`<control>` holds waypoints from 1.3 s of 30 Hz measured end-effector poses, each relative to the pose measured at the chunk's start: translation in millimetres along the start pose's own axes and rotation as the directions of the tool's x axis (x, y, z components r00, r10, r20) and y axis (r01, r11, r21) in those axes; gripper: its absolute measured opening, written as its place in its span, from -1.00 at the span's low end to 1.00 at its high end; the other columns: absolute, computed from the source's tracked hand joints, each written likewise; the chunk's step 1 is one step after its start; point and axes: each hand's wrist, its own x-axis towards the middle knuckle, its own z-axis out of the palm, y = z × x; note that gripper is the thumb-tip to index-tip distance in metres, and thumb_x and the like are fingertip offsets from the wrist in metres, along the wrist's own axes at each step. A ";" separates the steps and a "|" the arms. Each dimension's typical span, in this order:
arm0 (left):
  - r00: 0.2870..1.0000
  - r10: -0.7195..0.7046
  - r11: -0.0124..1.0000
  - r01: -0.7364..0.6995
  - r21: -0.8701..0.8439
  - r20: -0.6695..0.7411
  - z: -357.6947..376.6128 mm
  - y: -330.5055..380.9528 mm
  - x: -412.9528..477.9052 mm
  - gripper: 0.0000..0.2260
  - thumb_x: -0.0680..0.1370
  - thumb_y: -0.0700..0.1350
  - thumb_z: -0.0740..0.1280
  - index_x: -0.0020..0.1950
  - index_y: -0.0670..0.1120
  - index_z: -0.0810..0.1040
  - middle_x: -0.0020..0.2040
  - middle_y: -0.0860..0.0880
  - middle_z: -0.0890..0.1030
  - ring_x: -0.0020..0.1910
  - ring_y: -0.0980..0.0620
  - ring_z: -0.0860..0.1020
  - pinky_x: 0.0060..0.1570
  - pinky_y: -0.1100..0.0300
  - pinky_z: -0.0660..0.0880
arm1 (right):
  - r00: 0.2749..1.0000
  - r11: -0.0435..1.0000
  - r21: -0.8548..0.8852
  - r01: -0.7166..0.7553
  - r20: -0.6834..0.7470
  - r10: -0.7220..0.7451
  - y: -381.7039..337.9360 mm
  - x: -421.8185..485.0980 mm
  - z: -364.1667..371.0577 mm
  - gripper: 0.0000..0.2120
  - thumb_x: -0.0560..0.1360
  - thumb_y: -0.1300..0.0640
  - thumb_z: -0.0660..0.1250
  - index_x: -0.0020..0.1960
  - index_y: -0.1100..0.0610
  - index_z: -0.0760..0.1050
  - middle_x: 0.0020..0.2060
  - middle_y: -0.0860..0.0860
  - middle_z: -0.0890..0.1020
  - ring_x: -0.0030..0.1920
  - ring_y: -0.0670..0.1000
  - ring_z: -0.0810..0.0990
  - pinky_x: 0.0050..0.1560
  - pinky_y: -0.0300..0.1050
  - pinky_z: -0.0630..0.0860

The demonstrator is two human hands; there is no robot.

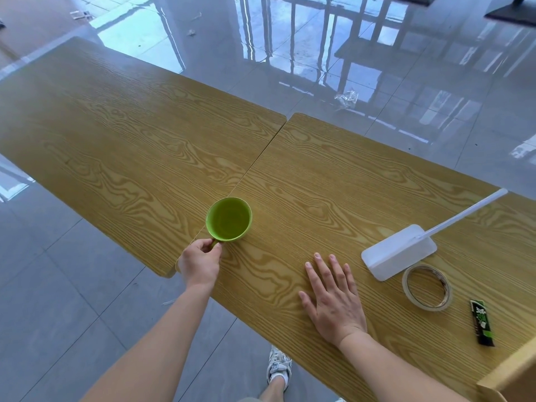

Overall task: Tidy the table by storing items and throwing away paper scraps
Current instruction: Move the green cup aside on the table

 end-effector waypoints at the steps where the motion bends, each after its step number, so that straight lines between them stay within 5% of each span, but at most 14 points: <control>1: 1.000 -0.005 1.000 0.005 -0.003 0.005 -0.4 -1.2 0.8 -0.88 0.47 -0.10 0.50 -0.05 -0.09 0.65 -0.20 -0.04 0.69 -0.15 -0.06 0.68 0.00 -0.08 0.63 | 1.000 1.000 0.004 -0.001 0.001 0.001 -0.3 0.3 -0.4 -0.37 0.58 -0.28 0.02 0.55 -0.01 0.14 0.58 -0.02 0.07 0.58 0.11 -0.05 0.50 0.19 -0.04; 12: 0.997 0.069 0.995 -0.067 0.071 -0.029 -6.0 -1.7 -12.8 -0.54 0.45 0.02 0.52 0.27 -0.10 0.54 0.00 0.00 0.64 -0.02 0.03 0.59 0.04 0.04 0.54 | 0.998 1.000 0.010 -0.009 0.060 0.008 -2.8 2.2 -4.7 -0.37 0.58 -0.30 -0.04 0.56 -0.03 0.10 0.58 -0.03 0.05 0.58 0.10 -0.08 0.50 0.17 -0.09; 19: 0.999 0.029 0.991 -0.032 0.133 0.022 -1.9 -19.9 -62.3 -0.72 0.47 -0.14 0.45 0.16 -0.09 0.54 0.01 -0.10 0.56 -0.07 -0.08 0.54 -0.04 -0.03 0.52 | 0.991 0.988 0.156 -0.008 0.137 -0.014 -0.4 4.4 -26.3 -0.39 0.58 -0.26 -0.01 0.57 -0.06 0.03 0.59 -0.09 -0.07 0.56 0.02 -0.26 0.51 0.04 -0.34; 23: 0.979 0.168 0.970 -0.184 0.157 0.113 12.3 -10.8 -82.6 -0.78 0.46 -0.25 0.44 0.10 -0.13 0.59 -0.08 -0.07 0.55 -0.11 -0.02 0.53 -0.10 0.08 0.45 | 0.999 0.946 0.323 -0.028 0.026 0.020 12.2 -16.7 -44.6 -0.49 0.58 -0.12 0.18 0.48 0.04 0.30 0.49 -0.03 0.29 0.52 0.02 0.12 0.52 -0.09 0.01; 29: 0.899 0.319 0.918 -0.372 0.139 0.300 47.1 23.9 -119.2 -0.74 0.44 -0.26 0.46 0.12 -0.13 0.62 -0.10 -0.04 0.59 -0.13 0.02 0.56 -0.10 0.10 0.50 | 0.961 0.797 0.562 -0.221 -0.014 0.276 48.0 -67.8 -72.6 -0.63 0.55 0.00 0.31 0.34 0.05 0.48 0.19 -0.07 0.60 0.21 -0.11 0.51 0.21 -0.25 0.42; 33: 0.790 0.397 0.902 -0.429 -0.039 0.467 77.4 63.0 -152.3 -0.62 0.45 -0.21 0.49 0.25 -0.10 0.56 -0.03 -0.01 0.58 -0.03 0.04 0.57 0.03 0.02 0.57 | 0.882 0.748 0.562 -0.354 -0.064 0.466 93.7 -116.5 -92.5 -0.70 0.53 0.09 0.38 0.26 0.08 0.55 0.10 -0.08 0.63 0.10 -0.10 0.57 0.12 -0.15 0.52; 39: 0.695 0.423 0.902 -0.387 -0.194 0.581 123.0 124.3 -180.1 -0.36 0.45 -0.07 0.53 0.48 -0.02 0.36 0.21 0.00 0.52 0.19 0.03 0.52 0.22 0.05 0.49 | 0.597 0.566 0.555 -0.609 -0.149 0.788 156.5 -179.6 -106.5 -0.85 0.50 0.17 0.40 0.07 0.10 0.58 -0.12 -0.04 0.59 -0.15 -0.04 0.54 -0.19 -0.16 0.41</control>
